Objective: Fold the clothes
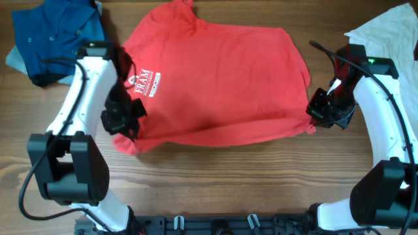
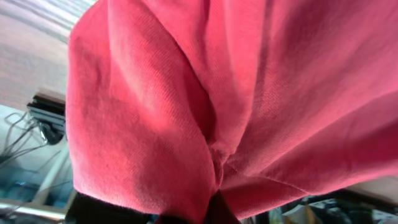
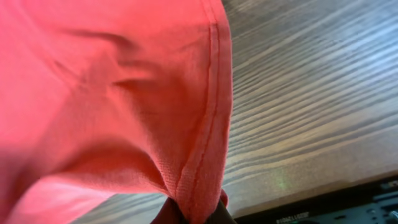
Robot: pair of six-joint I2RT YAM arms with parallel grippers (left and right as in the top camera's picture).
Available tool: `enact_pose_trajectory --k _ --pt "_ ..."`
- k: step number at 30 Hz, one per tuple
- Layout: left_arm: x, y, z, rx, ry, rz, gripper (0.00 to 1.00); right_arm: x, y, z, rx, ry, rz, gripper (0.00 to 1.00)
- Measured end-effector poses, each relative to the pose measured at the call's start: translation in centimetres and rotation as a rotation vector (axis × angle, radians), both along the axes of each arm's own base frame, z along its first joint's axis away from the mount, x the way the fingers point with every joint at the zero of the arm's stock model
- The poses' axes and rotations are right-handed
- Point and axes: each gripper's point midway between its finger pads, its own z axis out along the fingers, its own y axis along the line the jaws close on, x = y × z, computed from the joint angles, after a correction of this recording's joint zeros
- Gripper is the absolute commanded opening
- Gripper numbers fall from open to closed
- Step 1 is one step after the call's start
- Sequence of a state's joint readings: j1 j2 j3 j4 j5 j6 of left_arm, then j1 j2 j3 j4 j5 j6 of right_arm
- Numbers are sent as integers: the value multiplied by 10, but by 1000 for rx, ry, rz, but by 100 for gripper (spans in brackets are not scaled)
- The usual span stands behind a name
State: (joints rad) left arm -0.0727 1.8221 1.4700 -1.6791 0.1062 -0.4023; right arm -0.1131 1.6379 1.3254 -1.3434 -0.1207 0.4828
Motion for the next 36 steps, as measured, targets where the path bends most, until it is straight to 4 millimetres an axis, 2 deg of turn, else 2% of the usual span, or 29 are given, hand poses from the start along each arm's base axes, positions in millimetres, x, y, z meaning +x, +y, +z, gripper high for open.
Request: enact_pose_trajectory --k 7,8,11,18,19,21,23,25,27,30,33,36 --pt "-20 -22 -7 25 59 -66 4 -3 -34 7 -65 -22 -155 4" --pt "-22 -26 -7 28 62 -75 4 -5 -46 12 -76 -39 -194 4" --pt "-26 -33 -7 33 65 -91 4 -11 -60 20 -89 -68 -227 4" --pt "-29 -41 -6 45 59 -101 5 -18 -60 25 -92 -59 -206 4" --pt "-29 -41 -6 47 59 -97 9 -18 -60 25 -92 -60 -204 4" --pt "-29 -41 -6 48 60 -96 26 -18 -60 25 -92 -60 -202 4" --pt "-29 -40 -6 56 59 -88 25 -18 -60 25 -92 -60 -200 5" --pt "-29 -40 -6 59 58 -93 71 -18 -60 24 -92 -60 -200 5" --pt "-27 -39 -8 62 45 -101 70 -18 -60 24 -92 -60 -200 4" --pt "-14 -42 -15 51 -14 -100 61 -17 -60 24 -93 -63 -192 5" --pt "-7 -44 -18 41 -46 -106 61 -17 -61 24 -93 -66 -188 5" --pt "-13 -43 -15 46 -18 -107 61 -15 -61 24 -94 -70 -185 6"
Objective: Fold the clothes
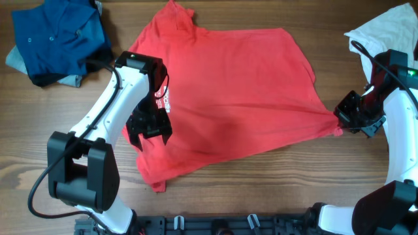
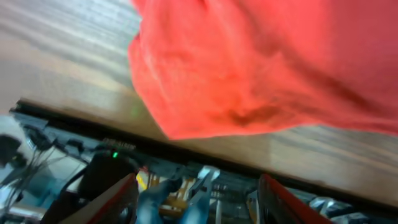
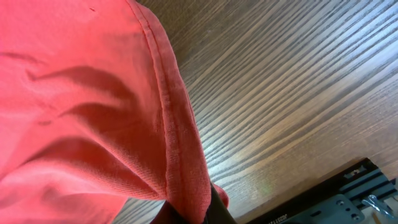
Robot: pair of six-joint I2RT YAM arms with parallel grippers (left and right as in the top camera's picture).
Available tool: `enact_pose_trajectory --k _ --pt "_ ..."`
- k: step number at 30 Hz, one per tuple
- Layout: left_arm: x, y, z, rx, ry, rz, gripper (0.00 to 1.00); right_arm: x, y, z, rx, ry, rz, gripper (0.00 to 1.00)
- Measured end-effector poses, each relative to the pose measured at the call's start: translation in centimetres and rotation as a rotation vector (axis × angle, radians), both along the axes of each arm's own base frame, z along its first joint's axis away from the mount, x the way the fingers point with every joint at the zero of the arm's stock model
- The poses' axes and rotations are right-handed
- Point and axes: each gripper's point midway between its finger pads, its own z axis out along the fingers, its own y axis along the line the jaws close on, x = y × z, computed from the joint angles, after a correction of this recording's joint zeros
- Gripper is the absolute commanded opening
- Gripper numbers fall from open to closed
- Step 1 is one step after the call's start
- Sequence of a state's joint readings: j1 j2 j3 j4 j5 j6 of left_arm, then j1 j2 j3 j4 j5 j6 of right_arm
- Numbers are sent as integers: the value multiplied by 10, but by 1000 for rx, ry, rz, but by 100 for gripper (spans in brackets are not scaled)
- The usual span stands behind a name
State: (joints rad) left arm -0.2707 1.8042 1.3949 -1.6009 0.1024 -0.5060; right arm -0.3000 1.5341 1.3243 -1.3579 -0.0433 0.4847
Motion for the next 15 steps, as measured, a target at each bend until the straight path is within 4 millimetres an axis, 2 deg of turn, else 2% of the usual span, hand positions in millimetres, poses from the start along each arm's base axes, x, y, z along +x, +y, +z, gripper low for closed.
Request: enact_pose_trajectory --k 4,10,13,15 --pt "-15 3 3 11 59 -13 59 1 0 0 -1 -4 0 8" --pt "-45 8 -10 34 144 -35 59 6 -2 0 -7 -23 4 10" --pt "-48 6 -10 34 118 -40 58 7 -2 0 -8 -28 4 10" --pt "-47 4 -3 26 63 -34 59 7 -2 0 -9 -28 6 10"
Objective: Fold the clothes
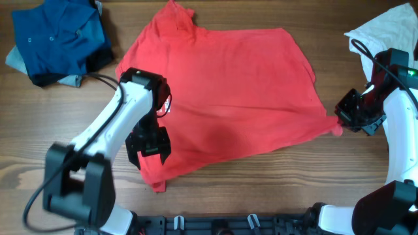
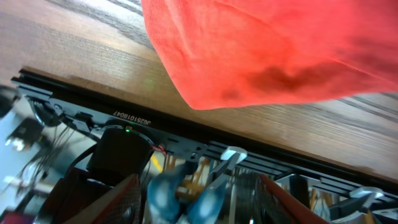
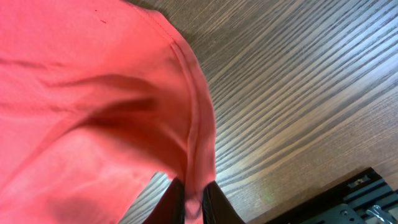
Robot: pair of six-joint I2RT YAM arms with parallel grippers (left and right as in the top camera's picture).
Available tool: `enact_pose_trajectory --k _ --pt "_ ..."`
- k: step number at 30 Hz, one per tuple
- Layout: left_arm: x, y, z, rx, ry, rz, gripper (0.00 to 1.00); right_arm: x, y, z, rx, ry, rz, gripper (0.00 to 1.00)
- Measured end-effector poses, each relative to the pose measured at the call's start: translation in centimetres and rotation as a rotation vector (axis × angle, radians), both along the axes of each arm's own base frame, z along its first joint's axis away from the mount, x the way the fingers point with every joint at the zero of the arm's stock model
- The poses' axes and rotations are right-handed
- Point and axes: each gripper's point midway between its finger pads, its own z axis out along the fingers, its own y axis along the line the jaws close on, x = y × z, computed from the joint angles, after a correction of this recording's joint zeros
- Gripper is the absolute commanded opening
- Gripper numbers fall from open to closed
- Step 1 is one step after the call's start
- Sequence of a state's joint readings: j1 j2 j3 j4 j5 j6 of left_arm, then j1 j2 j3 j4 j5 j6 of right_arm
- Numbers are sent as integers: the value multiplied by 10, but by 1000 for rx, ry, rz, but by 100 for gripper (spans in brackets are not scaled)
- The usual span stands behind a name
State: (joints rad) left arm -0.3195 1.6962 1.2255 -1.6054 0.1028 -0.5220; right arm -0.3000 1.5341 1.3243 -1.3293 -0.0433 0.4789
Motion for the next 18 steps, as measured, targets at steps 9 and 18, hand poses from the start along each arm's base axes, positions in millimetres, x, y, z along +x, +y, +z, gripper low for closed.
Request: enact_pose_trajectory --k 9,18 --pt "-25 -13 42 -137 -424 31 48 5 1 0 10 -22 14 10" --pt "-53 -17 -22 -144 -363 89 53 11 7 1 43 -53 23 10"
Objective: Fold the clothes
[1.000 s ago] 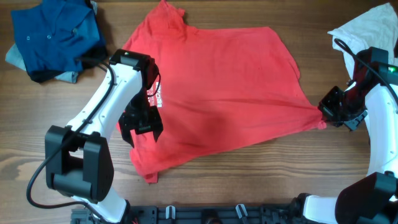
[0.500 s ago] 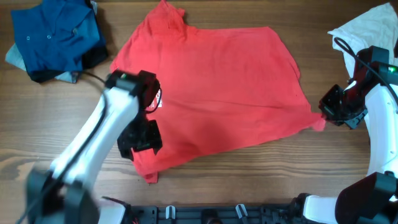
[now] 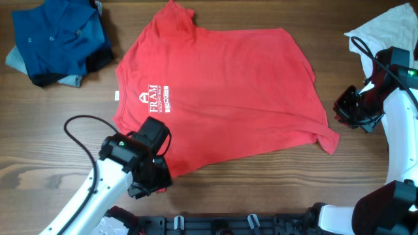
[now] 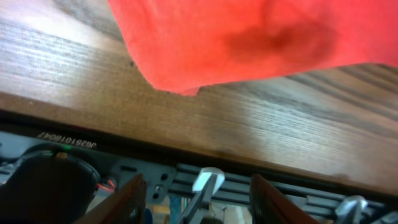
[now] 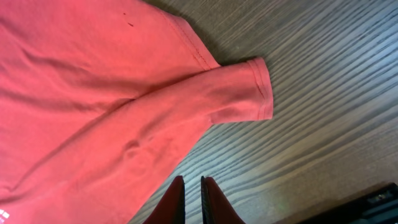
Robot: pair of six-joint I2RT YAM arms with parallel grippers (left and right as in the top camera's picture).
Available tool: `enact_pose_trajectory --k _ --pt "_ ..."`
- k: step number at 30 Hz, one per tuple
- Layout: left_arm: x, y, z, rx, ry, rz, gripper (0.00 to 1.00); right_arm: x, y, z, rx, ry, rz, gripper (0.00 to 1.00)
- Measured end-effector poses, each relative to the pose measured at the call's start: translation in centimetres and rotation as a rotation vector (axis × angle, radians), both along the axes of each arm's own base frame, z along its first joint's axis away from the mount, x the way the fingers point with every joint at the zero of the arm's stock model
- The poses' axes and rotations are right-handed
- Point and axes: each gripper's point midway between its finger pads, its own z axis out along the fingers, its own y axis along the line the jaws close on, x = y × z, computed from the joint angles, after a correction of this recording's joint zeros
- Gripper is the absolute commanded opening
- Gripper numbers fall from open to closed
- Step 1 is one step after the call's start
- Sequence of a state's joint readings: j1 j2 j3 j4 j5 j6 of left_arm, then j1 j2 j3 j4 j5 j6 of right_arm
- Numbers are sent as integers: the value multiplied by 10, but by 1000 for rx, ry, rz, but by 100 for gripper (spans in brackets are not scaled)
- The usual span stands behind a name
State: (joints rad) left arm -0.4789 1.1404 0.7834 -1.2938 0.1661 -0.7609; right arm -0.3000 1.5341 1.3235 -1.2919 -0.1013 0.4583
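Observation:
A red T-shirt (image 3: 222,91) lies spread flat on the wooden table, its white FRAM print (image 3: 151,91) showing at the left. My left gripper (image 3: 155,181) hovers at the shirt's front-left corner (image 4: 236,37), fingers (image 4: 134,199) wide apart and empty. My right gripper (image 3: 349,112) stands just right of the shirt's right sleeve (image 5: 239,93). That sleeve lies loose on the wood. The right fingers (image 5: 177,202) stand a narrow gap apart with nothing between them.
A blue garment (image 3: 55,36) is bunched at the back left. A white cloth (image 3: 385,29) lies at the back right, behind the right arm. A black rail (image 3: 215,225) runs along the table's front edge (image 4: 249,140).
My right gripper has let go of the right sleeve, which now lies flat. My left arm has moved off the shirt toward the front edge, uncovering the print.
Both grippers were shut on the shirt, left on its front-left part, right on the right sleeve. Then the left was open over the shirt and the right held the sleeve farther right, the shirt stretched wider. Now both are free and the shirt lies flat.

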Motion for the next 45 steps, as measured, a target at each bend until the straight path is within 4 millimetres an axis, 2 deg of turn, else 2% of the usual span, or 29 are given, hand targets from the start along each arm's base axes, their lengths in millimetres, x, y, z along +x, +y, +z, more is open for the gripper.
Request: enact_pose_trajectory --k 3,8,12,19,24,27,39,41,42,43,45 --pt "1 0 -21 22 33 16 55 1 0 0 2 -3 1 14" --pt "-3 3 -52 82 124 36 55 1 0 0 0 -5 19 15" --pt "1 2 -66 102 155 40 53 1 0 0 -1 -7 37 15" --pt "-2 7 -76 141 190 39 52 1 0 0 -2 -7 45 15" --pt "-5 13 -80 166 188 35 60 1 0 0 -2 -7 45 15" --pt "-2 13 -81 168 174 37 65 1 1 0 0 -8 45 15" --pt "12 18 -84 148 145 113 67 2 3 0 16 -14 47 15" --pt "12 19 -84 148 145 115 63 2 3 0 16 -14 47 15" --pt "12 19 -84 148 145 115 57 2 3 0 16 -13 47 15" --pt "12 19 -84 148 145 116 47 2 4 0 16 -13 48 15" --pt "12 19 -84 149 145 120 34 1 4 0 17 -10 51 15"
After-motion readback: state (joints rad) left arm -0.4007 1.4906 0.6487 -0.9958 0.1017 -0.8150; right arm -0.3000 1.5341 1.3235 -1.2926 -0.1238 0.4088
